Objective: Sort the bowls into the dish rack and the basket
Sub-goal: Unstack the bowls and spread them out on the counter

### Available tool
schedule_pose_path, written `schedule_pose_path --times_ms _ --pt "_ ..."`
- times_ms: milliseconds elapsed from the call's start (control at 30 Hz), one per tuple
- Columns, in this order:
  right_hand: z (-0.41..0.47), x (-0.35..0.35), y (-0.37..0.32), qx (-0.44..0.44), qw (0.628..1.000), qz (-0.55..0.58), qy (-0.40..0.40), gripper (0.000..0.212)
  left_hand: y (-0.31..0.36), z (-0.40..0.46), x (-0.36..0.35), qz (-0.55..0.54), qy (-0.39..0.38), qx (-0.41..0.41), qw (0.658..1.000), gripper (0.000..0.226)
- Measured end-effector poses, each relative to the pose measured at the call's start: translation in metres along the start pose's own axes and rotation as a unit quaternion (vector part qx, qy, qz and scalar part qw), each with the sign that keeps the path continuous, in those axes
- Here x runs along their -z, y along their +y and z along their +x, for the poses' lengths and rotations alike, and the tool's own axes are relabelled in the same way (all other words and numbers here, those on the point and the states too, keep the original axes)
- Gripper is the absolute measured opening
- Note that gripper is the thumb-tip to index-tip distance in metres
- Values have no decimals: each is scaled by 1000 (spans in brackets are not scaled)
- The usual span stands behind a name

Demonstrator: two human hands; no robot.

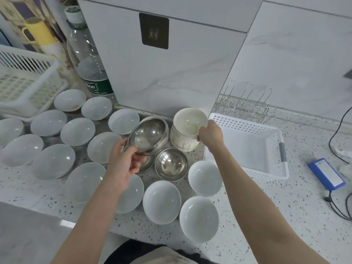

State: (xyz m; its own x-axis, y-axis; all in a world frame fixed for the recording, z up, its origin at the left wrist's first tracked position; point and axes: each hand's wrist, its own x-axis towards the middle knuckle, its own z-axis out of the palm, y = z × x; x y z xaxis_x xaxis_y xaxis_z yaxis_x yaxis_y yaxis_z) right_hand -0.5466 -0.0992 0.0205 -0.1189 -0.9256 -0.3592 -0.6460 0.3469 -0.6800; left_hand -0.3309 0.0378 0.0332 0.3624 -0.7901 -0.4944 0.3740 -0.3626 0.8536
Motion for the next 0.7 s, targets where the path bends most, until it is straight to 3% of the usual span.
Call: schedule_pose_path --times_ms 200,433,700 --pt "-25 3 -11 8 992 118 50 34 -2 -12 21 -3 -23 2 1000 35" --pt "-101 10 17 -34 935 323 141 24 -11 -21 45 35 -79 21 996 31" --pt "-182 8 89 -151 870 374 284 24 -37 -14 35 106 -165 86 977 32"
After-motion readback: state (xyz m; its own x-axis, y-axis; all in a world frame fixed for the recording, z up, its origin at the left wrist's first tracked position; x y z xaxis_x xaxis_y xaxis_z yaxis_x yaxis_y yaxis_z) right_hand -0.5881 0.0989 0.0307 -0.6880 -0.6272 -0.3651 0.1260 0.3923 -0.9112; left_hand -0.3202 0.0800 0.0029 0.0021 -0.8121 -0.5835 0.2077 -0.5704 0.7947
